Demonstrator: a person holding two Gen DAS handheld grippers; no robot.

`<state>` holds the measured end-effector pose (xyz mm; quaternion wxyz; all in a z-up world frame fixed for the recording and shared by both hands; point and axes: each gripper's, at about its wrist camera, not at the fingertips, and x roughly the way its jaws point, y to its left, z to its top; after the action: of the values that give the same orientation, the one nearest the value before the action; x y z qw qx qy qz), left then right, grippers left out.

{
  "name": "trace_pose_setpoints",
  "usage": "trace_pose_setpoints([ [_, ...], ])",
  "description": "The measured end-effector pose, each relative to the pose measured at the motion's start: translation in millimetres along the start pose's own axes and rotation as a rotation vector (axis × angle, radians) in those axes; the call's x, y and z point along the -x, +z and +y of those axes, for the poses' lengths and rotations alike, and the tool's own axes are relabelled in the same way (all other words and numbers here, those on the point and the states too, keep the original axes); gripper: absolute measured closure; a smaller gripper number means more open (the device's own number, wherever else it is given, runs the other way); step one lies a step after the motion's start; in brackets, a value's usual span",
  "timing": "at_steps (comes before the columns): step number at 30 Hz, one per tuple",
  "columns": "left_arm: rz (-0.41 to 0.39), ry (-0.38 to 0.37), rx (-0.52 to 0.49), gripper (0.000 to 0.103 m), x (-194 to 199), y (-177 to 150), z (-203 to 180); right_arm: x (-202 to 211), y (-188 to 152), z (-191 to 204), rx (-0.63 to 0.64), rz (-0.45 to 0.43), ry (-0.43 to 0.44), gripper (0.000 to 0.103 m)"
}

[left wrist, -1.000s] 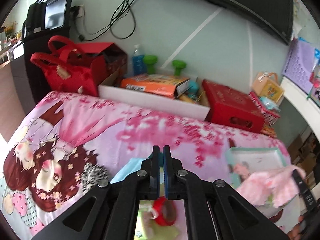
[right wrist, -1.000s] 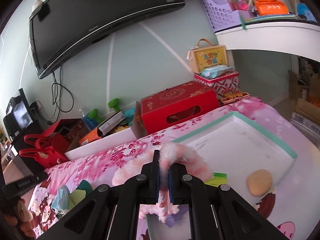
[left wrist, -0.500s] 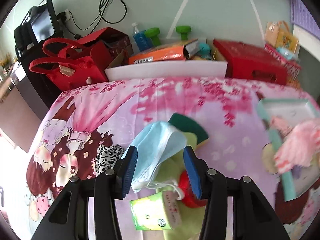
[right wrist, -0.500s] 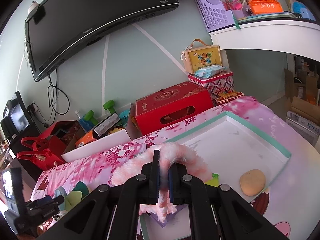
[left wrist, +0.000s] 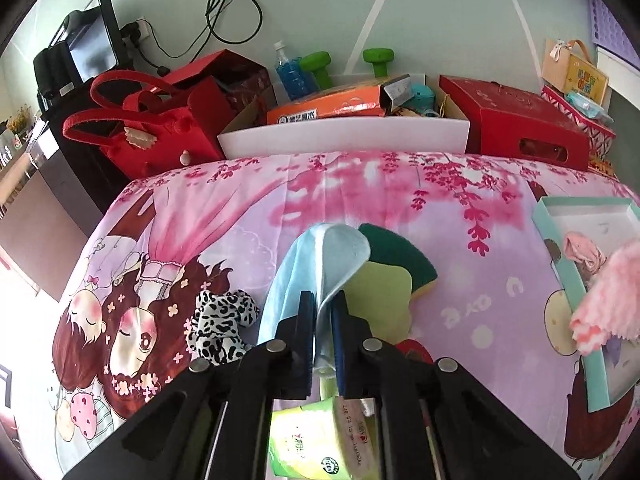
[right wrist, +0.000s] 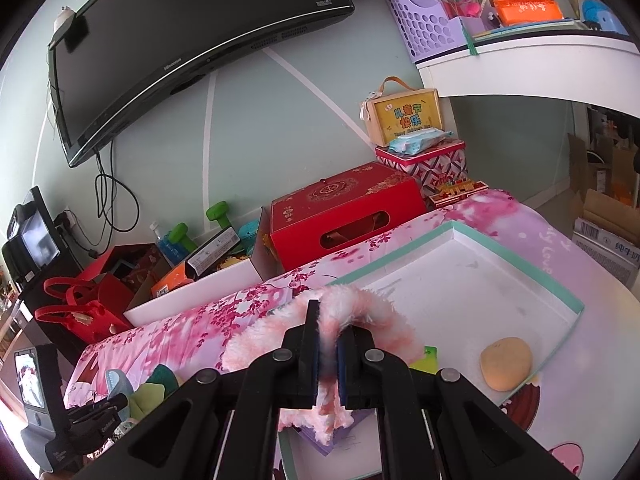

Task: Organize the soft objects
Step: 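Carry the pink roll and blue mask over the white tray and open both grippers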

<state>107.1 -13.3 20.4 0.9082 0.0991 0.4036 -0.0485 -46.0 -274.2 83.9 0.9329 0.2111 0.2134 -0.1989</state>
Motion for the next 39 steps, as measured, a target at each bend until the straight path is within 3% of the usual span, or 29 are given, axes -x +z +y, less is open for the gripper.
trace_pose_setpoints([
  [3, -0.039, -0.007, 0.011, 0.097, 10.7, 4.0, 0.6, -0.5, -0.5, 0.2, -0.004, -0.003, -0.001, 0.096],
  [9, -0.155, -0.067, -0.007, 0.097, 47.9, 16.7, -12.3, 28.1, 7.3, 7.1, 0.022, -0.160, 0.023, 0.096],
  [19, -0.252, -0.249, -0.153, 0.097, 79.7, 36.0, -89.6, 59.1, 15.0, -11.1, -0.012, -0.345, -0.133, 0.096],
  [25, -0.233, -0.377, -0.260, 0.097, 81.4, 38.1, -157.4, 44.0, 14.0, -35.7, -0.049, -0.290, -0.221, 0.096],
  [35, -0.192, -0.466, -0.358, 0.096, 72.5, 41.5, -230.9, 27.8, 9.9, -68.3, -0.126, -0.192, -0.232, 0.092],
  [38, -0.163, -0.480, -0.349, 0.085, 69.0, 42.7, -236.5, 27.5, 8.8, -74.1, -0.161, -0.183, -0.195, 0.092],
  [39, -0.157, -0.481, -0.346, 0.072, 67.4, 42.9, -237.0, 26.8, 8.4, -76.0, -0.171, -0.173, -0.188, 0.092],
])
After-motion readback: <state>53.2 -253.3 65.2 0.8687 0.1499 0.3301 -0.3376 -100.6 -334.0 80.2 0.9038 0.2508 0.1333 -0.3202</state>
